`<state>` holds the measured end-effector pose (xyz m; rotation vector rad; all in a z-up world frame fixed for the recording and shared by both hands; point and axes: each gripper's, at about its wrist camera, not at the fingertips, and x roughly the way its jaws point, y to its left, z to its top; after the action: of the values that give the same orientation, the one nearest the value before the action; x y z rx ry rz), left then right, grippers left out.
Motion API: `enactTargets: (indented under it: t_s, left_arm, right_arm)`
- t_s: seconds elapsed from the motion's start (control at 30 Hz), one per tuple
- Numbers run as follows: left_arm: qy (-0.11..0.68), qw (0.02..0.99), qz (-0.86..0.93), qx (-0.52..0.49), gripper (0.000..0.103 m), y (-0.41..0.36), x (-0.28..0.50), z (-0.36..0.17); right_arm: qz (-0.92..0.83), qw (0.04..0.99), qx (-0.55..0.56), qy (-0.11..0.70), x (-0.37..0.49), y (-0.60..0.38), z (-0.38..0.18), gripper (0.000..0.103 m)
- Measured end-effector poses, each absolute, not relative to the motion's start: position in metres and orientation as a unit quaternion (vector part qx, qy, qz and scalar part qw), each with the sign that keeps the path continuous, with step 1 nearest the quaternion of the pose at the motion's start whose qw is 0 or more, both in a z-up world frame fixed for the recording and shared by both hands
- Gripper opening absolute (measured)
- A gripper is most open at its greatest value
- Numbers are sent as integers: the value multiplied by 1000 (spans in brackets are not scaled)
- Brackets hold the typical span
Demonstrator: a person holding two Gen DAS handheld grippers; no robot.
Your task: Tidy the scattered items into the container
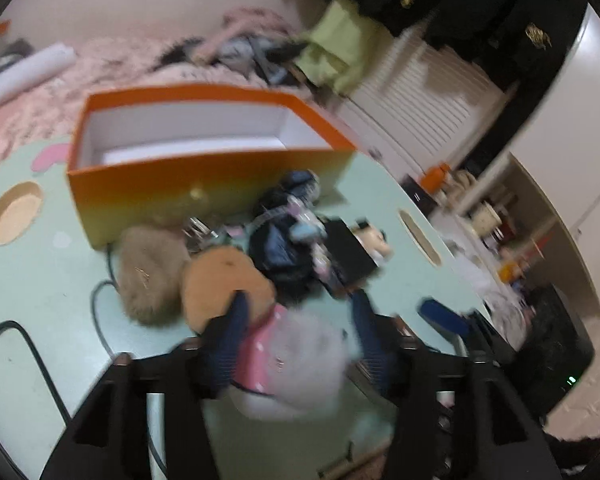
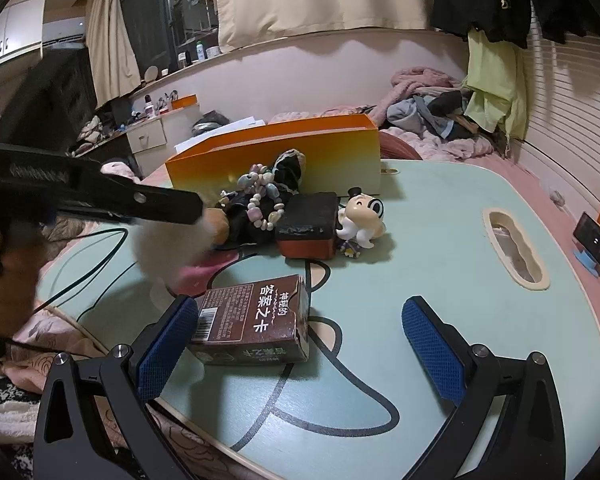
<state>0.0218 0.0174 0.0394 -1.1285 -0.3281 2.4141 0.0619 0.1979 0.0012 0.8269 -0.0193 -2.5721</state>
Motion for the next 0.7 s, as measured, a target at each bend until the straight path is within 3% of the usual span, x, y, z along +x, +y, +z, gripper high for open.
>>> enactTargets:
  t_s: [0.23,0.47,0.7]
  left_arm:
    - [-80,213,910,-348,91,11,45,65]
    - [9,166,913,-373,91,11,75,49]
    - [34,121,899,-419,91,12,70,21]
  right_arm:
    - [-930,216,297,-3,62,198,1,102]
    - [-934,218,283,13,68,193,4,102]
    - [-931,233,280,38,77,189,7,102]
